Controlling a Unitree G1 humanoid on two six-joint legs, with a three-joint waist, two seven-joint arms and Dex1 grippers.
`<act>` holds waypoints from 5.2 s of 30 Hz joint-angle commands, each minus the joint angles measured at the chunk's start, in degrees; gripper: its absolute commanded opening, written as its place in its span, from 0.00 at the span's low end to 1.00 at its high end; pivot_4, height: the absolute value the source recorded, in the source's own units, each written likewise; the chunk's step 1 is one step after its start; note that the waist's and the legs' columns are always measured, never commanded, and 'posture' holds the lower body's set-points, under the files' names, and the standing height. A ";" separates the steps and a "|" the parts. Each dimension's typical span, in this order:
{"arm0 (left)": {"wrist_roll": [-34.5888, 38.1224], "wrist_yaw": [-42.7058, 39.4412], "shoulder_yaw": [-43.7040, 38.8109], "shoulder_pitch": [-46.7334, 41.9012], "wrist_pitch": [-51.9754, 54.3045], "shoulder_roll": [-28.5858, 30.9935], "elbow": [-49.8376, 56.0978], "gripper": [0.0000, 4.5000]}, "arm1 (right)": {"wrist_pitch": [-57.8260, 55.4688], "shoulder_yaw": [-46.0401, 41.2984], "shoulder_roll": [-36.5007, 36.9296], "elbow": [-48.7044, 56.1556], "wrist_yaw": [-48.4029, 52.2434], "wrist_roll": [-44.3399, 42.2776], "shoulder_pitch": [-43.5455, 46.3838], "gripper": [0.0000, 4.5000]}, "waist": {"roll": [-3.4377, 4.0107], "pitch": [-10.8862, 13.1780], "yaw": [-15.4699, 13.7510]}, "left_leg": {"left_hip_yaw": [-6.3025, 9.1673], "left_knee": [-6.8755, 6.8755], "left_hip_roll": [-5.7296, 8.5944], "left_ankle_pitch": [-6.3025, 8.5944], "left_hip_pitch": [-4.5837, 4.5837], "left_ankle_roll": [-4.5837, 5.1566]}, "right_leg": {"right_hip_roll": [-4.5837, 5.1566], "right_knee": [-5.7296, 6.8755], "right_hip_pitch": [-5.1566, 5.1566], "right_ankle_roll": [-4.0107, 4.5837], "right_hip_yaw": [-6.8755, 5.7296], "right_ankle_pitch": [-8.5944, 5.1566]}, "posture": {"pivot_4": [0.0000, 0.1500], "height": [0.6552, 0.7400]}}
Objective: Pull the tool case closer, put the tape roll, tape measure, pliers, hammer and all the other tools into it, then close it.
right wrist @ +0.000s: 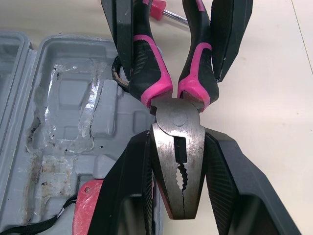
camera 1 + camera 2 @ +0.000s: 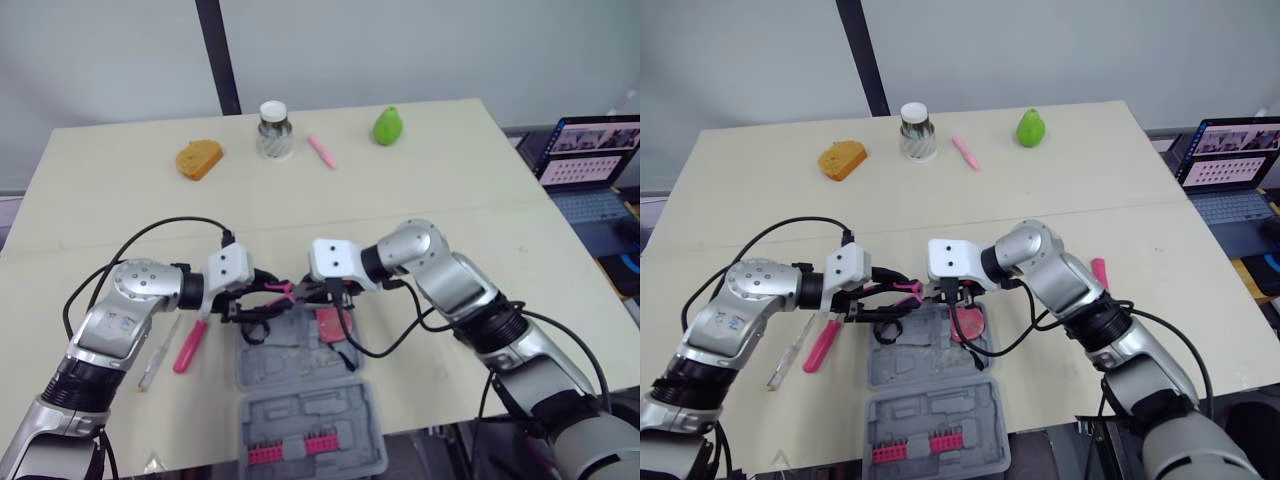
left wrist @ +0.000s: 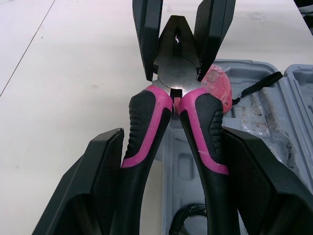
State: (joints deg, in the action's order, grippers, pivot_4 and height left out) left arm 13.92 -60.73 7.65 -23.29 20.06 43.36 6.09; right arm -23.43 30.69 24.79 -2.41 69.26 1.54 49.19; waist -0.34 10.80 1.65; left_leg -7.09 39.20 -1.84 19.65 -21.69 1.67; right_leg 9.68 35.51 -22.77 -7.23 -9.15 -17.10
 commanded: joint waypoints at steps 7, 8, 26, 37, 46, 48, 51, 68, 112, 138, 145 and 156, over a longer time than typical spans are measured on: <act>1.01 0.54 -2.02 -0.32 0.17 -0.05 2.82 0.58 | 0.54 -0.44 -0.75 2.26 -0.31 -0.18 -0.16 0.21 | 0.00 0.00 0.01 | 0.00 0.00 0.00 0.00 0.00 0.00 | 0.00 0.00 0.00 0.00 0.00 0.00 | 1.00 1.00; 0.93 0.52 -1.97 -0.29 0.08 -0.04 2.83 0.58 | 0.68 -0.52 -0.77 2.03 -0.41 -0.14 -0.12 0.21 | 0.00 0.00 0.01 | 0.00 0.00 0.00 0.00 0.00 0.00 | 0.00 0.00 0.00 0.00 0.00 0.00 | 1.00 1.00; 1.30 -0.02 -3.17 -0.20 0.06 0.60 2.38 1.00 | 1.54 -2.36 0.25 1.74 -0.77 -0.56 -0.30 0.21 | 0.00 0.00 0.00 | 0.00 0.02 0.00 0.00 0.00 0.00 | 0.00 0.03 0.00 0.00 0.00 0.00 | 1.00 1.00; 9.52 0.19 -23.98 23.21 -1.27 3.14 16.30 1.00 | -1.89 -3.92 7.14 12.47 0.88 -1.87 -5.94 0.21 | 0.00 0.00 0.00 | 0.08 0.02 -0.05 -0.01 -0.01 -0.01 | -0.02 -0.01 0.00 0.01 0.02 -0.01 | 1.00 1.00; 11.30 -3.41 -39.95 52.92 -6.60 -0.62 26.06 1.00 | -8.24 -2.17 13.32 24.35 1.99 -2.09 -10.98 0.21 | -0.03 0.00 -0.06 | 0.08 0.04 -0.34 -0.03 0.11 -0.03 | 0.02 -0.10 0.15 0.07 0.13 -0.03 | 1.00 1.00; 10.24 -4.49 -41.05 57.42 -10.13 -1.87 24.98 1.00 | -10.32 -1.33 13.58 27.10 1.38 -1.93 -12.10 0.21 | -0.03 0.00 -0.14 | 0.08 0.04 -0.36 -0.03 0.16 -0.03 | 0.02 -0.10 0.17 0.11 0.13 -0.04 | 1.00 1.00; 8.85 -5.22 -41.74 61.86 -14.28 -3.62 23.73 1.00 | -13.88 -0.28 13.59 30.95 0.39 -1.73 -13.59 0.21 | -0.03 0.00 -0.12 | 0.13 0.03 -0.42 0.00 0.16 -0.08 | 0.02 -0.27 0.13 0.24 0.11 -0.07 | 1.00 1.00; 9.92 -3.73 -42.08 68.66 -22.40 -7.85 20.02 1.00 | -22.97 7.23 11.19 35.77 -6.62 0.73 -13.53 0.21 | -0.07 -0.02 0.03 | 0.10 0.03 -0.65 0.13 0.14 -0.12 | -0.10 -0.41 0.09 0.45 0.03 -0.09 | 1.00 1.00; 9.64 -0.26 -40.26 67.82 -21.17 -7.38 21.85 1.00 | -17.71 13.19 6.50 27.34 -9.93 6.46 -12.72 0.21 | -0.08 -0.04 0.16 | 0.01 0.03 -0.78 0.16 0.14 -0.18 | -0.25 -0.39 0.04 0.51 0.02 -0.11 | 1.00 1.00; 8.63 0.28 -38.87 66.64 -21.77 -7.00 20.43 1.00 | -15.81 10.82 6.40 26.67 -9.57 6.07 -12.86 0.21 | -0.08 -0.03 0.13 | 0.00 0.02 -0.78 0.16 0.14 -0.18 | -0.25 -0.39 0.03 0.52 0.01 -0.11 | 1.00 1.00; 8.52 0.33 -38.97 66.95 -21.99 -7.08 20.43 1.00 | -15.77 11.34 5.99 27.09 -9.50 6.08 -13.17 0.21 | -0.08 -0.03 0.14 | 0.00 0.02 -0.78 0.16 0.14 -0.18 | -0.25 -0.39 0.03 0.52 0.02 -0.11 | 1.00 1.00; 8.15 0.49 -38.72 66.82 -22.33 -7.22 19.84 1.00 | -15.26 12.00 5.70 26.90 -9.14 6.38 -13.27 0.21 | -0.08 -0.03 0.15 | 0.00 0.02 -0.78 0.17 0.14 -0.18 | -0.25 -0.39 0.02 0.52 0.02 -0.11 | 1.00 1.00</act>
State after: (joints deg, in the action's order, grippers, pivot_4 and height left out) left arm 22.17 -60.48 -30.88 43.11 -1.47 36.20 26.17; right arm -40.00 42.55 31.04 23.05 59.67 8.03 35.77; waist -0.42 10.77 1.80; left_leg -7.09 39.23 -2.63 19.82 -21.55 1.48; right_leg 9.43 35.12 -22.75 -6.71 -9.14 -17.21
